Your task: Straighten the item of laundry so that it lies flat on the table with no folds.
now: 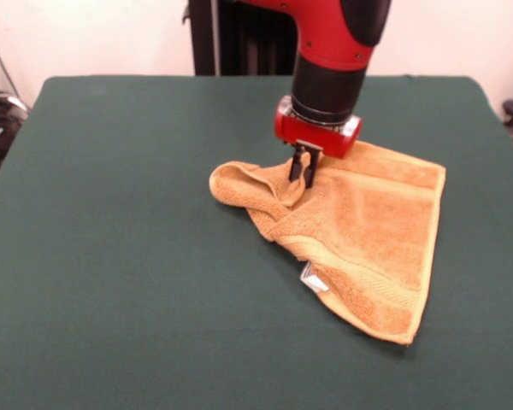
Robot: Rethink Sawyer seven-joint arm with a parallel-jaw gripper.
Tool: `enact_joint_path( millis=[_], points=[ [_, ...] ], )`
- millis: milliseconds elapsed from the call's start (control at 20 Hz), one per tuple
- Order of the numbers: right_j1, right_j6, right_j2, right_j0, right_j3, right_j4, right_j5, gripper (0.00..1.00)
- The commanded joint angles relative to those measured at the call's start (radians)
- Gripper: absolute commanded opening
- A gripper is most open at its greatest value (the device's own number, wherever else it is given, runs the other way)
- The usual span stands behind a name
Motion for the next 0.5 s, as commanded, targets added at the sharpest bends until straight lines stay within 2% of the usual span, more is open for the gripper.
enact_joint_path(
  millis=[50,500],
  points=[
    [0.037,0.117,0.101,-0.002,0.005,0.004,0.104,0.00],
    [-0.012,0.120,0.078,0.006,-0.005,0.010,0.177,0.00]
  ],
)
